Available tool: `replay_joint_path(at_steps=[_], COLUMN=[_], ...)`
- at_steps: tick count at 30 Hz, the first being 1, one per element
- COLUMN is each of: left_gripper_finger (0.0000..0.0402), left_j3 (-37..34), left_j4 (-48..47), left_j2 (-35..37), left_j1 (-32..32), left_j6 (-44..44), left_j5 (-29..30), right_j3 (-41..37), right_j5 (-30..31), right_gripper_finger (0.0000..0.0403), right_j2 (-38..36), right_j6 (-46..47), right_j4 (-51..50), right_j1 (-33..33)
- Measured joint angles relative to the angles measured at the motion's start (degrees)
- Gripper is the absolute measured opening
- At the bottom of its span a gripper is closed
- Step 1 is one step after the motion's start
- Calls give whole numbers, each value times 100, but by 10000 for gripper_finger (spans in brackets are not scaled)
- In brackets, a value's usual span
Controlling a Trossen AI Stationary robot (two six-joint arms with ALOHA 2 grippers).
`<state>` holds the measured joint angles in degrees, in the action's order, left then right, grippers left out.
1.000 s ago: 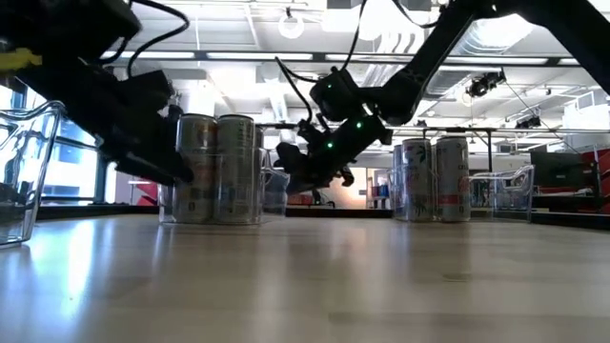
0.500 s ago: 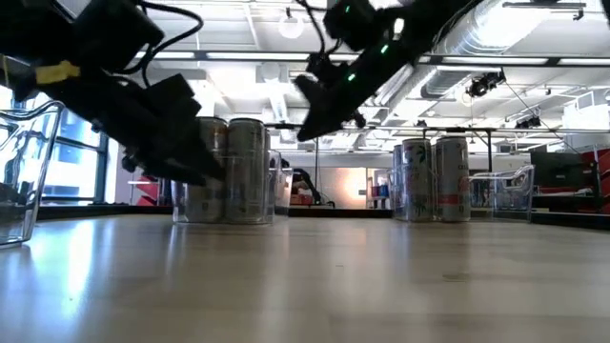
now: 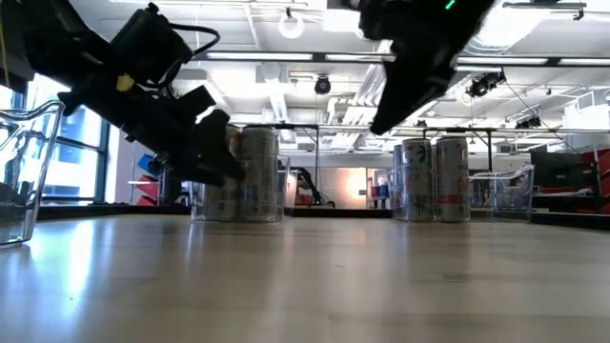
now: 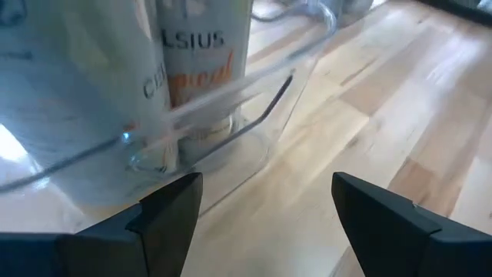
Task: Sort soda cans
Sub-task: Adjust the top left and right transparent bins
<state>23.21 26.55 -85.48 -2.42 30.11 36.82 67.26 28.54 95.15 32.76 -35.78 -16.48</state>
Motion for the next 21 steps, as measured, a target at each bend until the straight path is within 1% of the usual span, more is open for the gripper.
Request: replay_joint_path(at_steps=[4,8,13,16,19,21], left_gripper_finger=[286,286,286,286,286,285], left_j3=[2,-3,-3,-3,-3,-3], left_j4=[240,389,464,581,538,509], left_j2=[-26,-45,-45,-43,10,38], left_j1=[182,330,503,564,520,409], left_j6=[-116,-307,-547,-710,-774,-797], left_j5=[-154,-289,-444,-588,-737,-709], right_j3=[5,5,5,5,5,5], right_j5=[163,594,593,386,-2,-148], right_gripper_finger=[11,11,11,11,11,11], right_j2=[11,11,9,-75,-267,-384], right_j6=[582,979,1312,1659,2543,3243], right_j4=[-122,-143,-277,-582,-1250,-1798], right_j1=[-680,-1177,-1564,-1764,-2040,-2252])
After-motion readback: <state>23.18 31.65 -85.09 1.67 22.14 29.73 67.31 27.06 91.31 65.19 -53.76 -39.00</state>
